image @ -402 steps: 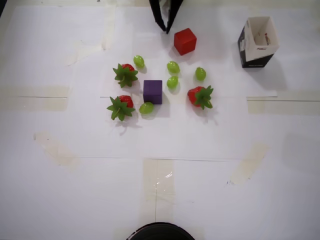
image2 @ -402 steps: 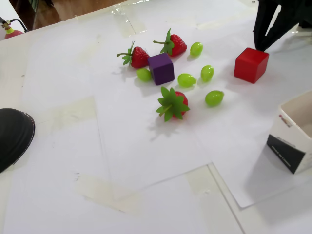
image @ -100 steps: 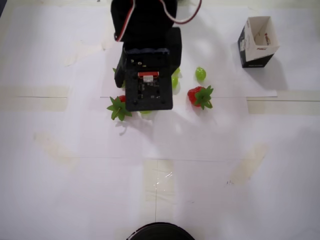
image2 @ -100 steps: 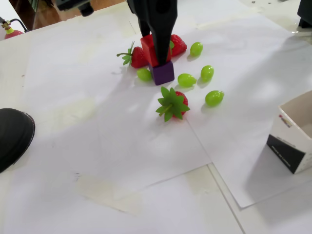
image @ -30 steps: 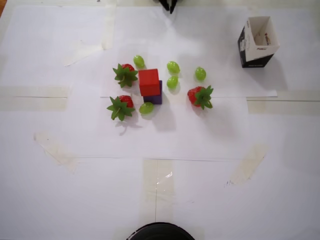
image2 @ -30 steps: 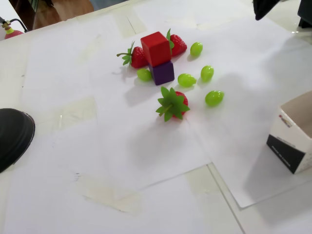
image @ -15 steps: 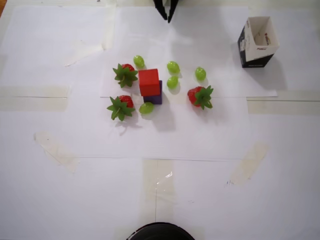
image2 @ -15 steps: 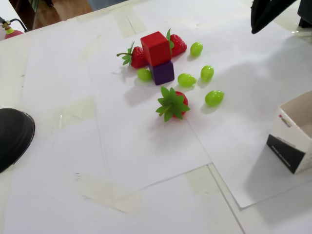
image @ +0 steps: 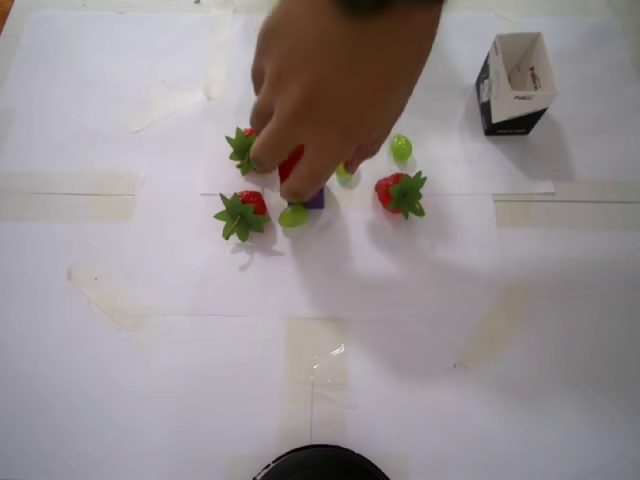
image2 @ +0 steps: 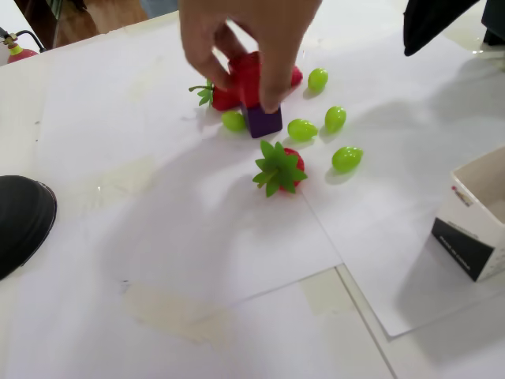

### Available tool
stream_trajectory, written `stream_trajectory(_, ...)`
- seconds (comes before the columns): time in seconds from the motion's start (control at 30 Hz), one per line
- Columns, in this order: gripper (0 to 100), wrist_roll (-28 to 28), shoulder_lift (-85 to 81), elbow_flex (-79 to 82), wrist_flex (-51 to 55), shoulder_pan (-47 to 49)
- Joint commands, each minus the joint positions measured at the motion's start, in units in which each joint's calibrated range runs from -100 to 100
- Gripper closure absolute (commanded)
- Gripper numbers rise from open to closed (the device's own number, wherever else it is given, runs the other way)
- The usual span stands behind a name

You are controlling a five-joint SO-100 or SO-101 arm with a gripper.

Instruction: Put the red cube on top of the purple cube

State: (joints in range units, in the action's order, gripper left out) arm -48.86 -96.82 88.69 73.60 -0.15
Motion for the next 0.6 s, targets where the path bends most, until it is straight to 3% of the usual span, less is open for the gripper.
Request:
stream_trajectory(0.0, 100, -0.3, -0.8, -2.5, 2.1, 0.4)
stream_trajectory(0.57, 100, -0.8, -0.8, -1.9, 0.3, -0.6)
